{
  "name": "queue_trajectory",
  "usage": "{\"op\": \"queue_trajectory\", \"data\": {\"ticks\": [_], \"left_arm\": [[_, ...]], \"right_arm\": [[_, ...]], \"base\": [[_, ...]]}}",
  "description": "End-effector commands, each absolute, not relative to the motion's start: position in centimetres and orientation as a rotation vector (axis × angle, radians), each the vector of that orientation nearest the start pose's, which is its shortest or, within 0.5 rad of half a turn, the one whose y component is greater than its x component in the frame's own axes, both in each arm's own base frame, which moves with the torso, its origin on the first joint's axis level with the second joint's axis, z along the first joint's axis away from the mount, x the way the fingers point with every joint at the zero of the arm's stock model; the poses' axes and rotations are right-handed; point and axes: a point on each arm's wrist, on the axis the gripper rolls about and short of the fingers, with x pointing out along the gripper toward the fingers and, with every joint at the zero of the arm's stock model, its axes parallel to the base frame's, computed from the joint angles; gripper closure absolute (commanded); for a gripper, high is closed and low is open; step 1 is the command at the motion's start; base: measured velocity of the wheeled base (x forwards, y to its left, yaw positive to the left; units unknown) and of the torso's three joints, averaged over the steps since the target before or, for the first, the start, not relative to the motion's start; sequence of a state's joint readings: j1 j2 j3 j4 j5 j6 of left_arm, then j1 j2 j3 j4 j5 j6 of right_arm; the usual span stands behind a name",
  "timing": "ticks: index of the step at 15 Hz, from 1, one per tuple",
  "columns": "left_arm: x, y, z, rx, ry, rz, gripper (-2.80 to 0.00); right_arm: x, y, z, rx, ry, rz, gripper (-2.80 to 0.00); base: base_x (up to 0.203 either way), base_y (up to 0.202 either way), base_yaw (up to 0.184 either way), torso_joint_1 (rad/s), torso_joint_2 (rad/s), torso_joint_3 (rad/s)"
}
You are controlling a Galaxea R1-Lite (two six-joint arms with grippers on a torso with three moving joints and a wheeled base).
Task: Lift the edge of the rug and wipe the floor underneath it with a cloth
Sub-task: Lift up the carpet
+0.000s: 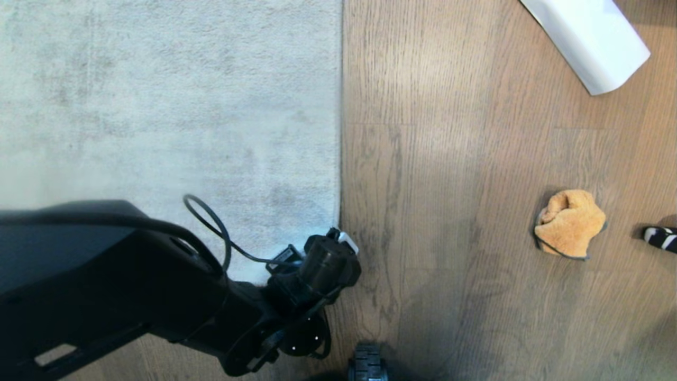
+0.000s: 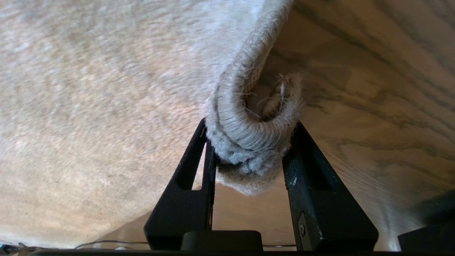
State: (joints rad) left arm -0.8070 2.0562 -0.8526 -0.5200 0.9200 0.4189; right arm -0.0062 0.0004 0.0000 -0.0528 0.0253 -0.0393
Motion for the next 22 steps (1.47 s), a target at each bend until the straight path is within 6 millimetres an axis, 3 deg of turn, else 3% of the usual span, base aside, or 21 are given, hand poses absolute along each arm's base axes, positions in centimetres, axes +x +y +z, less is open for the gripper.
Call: {"op": "queue_trajectory", "data": {"ticks": [1,16,22], "left_arm": [[25.0,-23.0,8.4,0.907,0.45,0.034,0.0],[23.0,-17.2,13.1,0.805,0.417,0.122,0.0],[22.3,-16.0,14.2,0.78,0.403,0.14,0.0]], "right_arm": [[-2.3,0.1,8.1,-0.041,-0.054,0.019,0.0],[-2.3,0.1,8.1,-0.041,-0.054,0.019,0.0],[-2.3,0.1,8.1,-0.041,-0.054,0.019,0.0]], "base": [[0.0,0.0,0.0,0.0,0.0,0.0],[0.0,0.0,0.0,0.0,0.0,0.0],[0.0,0.0,0.0,0.0,0.0,0.0]]}}
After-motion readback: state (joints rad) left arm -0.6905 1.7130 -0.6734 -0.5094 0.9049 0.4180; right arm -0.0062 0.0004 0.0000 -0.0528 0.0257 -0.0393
